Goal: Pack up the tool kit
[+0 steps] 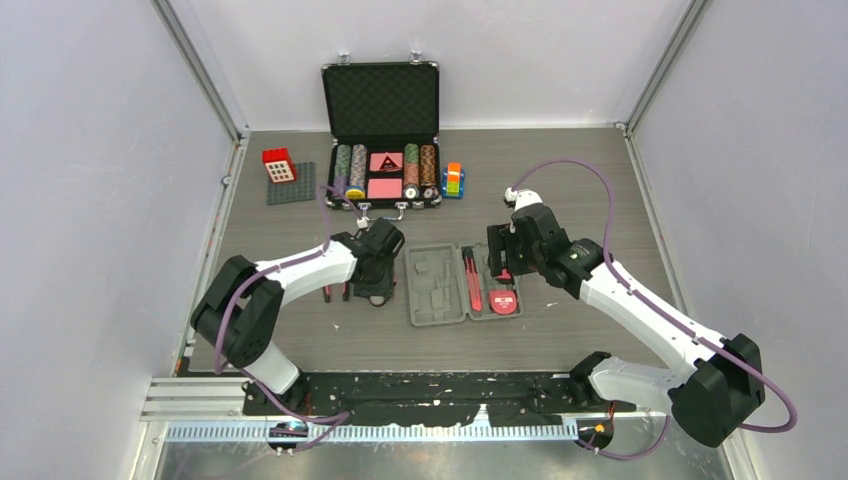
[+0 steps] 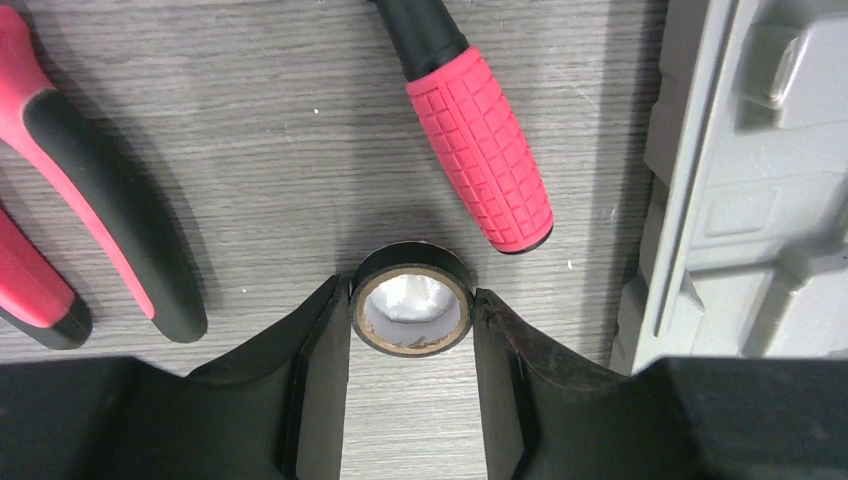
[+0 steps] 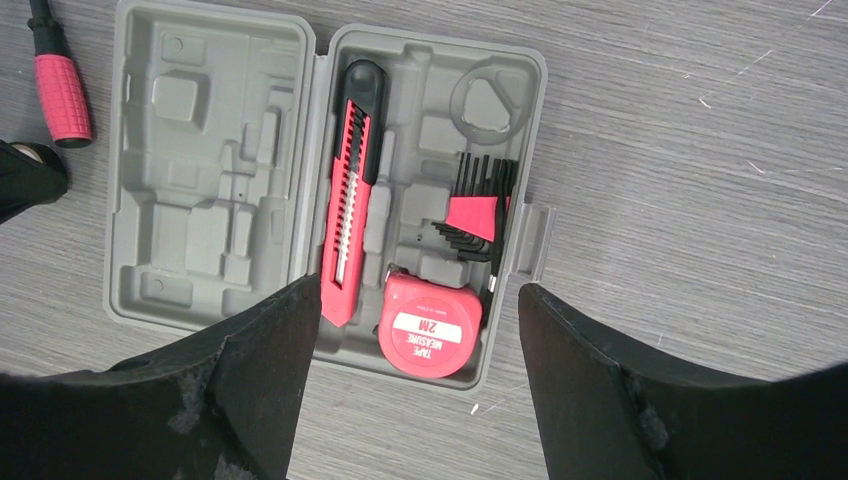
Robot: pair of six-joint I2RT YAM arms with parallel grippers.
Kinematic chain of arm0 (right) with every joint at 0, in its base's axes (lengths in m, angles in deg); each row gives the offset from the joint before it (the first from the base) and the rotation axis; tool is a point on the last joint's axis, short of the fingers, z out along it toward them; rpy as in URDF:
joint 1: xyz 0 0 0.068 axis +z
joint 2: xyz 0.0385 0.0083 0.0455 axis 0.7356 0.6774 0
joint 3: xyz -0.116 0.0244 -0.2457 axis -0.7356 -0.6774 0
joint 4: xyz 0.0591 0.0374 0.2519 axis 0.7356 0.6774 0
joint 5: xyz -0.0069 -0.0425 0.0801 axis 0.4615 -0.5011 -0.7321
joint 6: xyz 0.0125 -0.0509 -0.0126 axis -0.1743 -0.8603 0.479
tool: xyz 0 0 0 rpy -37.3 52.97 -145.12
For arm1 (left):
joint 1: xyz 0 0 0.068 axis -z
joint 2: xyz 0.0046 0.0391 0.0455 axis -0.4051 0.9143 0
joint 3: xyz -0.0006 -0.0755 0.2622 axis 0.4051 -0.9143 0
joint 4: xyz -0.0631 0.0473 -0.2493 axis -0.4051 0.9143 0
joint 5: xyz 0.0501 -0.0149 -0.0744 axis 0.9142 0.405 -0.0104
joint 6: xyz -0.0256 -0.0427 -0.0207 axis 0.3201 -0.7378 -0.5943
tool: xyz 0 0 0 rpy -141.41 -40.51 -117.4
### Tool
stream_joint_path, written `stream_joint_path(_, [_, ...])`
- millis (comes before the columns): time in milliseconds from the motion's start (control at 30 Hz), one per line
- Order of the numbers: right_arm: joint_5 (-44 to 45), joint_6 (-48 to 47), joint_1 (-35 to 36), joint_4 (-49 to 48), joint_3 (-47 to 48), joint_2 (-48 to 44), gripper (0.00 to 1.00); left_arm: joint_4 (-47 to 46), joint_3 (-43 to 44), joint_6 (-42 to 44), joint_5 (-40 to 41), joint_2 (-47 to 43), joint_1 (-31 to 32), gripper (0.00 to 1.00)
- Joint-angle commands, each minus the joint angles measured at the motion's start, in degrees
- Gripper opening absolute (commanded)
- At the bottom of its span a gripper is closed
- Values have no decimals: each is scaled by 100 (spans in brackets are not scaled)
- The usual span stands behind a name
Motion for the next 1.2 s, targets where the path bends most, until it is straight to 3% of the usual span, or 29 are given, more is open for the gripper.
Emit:
stream_joint_path(0, [-141, 118, -23, -440, -61, -228, 77, 26, 153, 83, -144, -371, -11, 36])
stream_joint_path(133, [-473, 76, -23, -683, -17, -349, 77, -96, 149, 240, -400, -959, -11, 33])
stream_joint_path(333, [-1876, -245, -27, -1709, -119, -621, 77, -557, 106, 380, -1238, -2104, -55, 33])
stream_joint_path(600, [-3848, -657, -23, -4110, -808, -1183, 77, -2261, -140, -270, -2805, -3391, -122, 32])
stream_joint_path(767, [-4395, -1105, -17, -5985, -1467, -1485, 77, -3944, -442, -1326, -3808, -3553, -125, 33])
stream_joint_path(1000, [-5220, -1781, -22, -6999, -1446, -1341, 78, -5828, -839, -2542, -4492, -3397, -126, 33])
stream_joint_path(1167, [-5798, -1944, -18, -7342, -1247, -1089, 79, -6550, -1012, -2953, -4547, -3376, -126, 33])
